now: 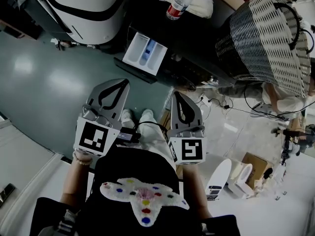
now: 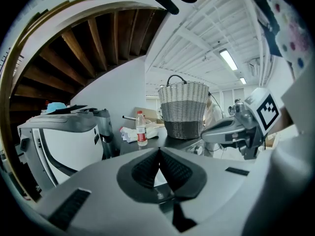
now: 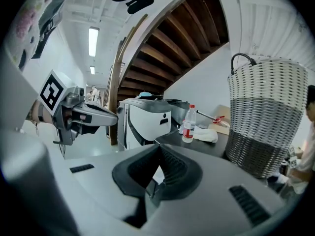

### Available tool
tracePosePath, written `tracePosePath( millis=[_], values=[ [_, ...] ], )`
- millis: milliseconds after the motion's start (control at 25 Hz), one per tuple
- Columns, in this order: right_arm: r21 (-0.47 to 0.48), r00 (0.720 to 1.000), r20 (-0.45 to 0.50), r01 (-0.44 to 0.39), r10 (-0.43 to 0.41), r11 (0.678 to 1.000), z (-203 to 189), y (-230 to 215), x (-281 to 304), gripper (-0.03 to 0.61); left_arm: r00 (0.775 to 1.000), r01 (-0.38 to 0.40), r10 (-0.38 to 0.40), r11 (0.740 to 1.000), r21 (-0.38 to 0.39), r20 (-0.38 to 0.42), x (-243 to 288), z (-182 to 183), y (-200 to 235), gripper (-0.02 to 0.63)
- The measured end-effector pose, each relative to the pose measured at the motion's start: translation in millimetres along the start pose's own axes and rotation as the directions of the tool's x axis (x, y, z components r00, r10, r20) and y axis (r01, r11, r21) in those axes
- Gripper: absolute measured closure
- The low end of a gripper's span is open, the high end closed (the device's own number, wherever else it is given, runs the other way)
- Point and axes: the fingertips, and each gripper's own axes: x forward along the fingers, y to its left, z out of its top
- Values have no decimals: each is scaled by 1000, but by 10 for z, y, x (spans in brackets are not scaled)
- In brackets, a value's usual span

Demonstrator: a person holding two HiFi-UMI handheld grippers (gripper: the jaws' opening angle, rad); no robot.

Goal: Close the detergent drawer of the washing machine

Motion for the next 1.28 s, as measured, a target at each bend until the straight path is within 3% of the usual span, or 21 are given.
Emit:
tracePosePath(
  millis=[440,680,840,880,1040,1280],
  values=[
    [-31,993,16,-114,114,993,86,-80,241,575,993,-117,116,991,-57,-15,53,7,139,604],
    [-16,989,14,-147,148,989,57,-121,334,575,984,-177,177,976,-126,-13,85,-11,200,604],
    [4,987,16,-159,158,987,24,-115,372,575,984,-176,175,975,-138,-18,100,-33,185,603],
    [9,986,13,-166,166,986,9,-107,379,551,985,-175,173,974,-144,-21,101,-46,182,601],
    [27,984,2,-178,178,984,-47,-97,400,506,985,-172,168,973,-155,-40,106,-107,181,530],
    [38,983,-23,-179,180,983,-173,-75,457,486,982,-181,169,969,-166,-86,115,-301,232,497]
  ],
)
